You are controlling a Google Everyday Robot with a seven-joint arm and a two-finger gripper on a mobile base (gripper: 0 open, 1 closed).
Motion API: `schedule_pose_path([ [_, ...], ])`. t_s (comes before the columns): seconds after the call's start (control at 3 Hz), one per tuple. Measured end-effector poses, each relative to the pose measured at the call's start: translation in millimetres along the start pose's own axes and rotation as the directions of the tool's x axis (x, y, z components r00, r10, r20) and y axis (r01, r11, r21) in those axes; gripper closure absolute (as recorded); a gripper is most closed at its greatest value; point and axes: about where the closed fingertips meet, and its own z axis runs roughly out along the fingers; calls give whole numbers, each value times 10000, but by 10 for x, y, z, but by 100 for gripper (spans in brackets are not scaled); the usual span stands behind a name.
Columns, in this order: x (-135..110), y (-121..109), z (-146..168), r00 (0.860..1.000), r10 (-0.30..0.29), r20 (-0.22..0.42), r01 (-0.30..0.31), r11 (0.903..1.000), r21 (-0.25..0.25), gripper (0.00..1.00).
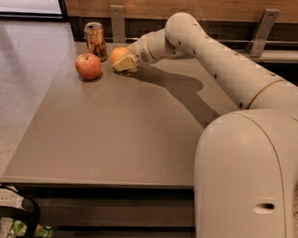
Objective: Move orange near orange can
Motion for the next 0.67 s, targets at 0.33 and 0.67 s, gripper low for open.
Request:
schedule_pose_path([
  [0.33,-4,19,24,10000,-13,-7,13,10000,-49,82],
  [0.67,-3,39,54,10000,-11,-11,11,10000,-99,58],
])
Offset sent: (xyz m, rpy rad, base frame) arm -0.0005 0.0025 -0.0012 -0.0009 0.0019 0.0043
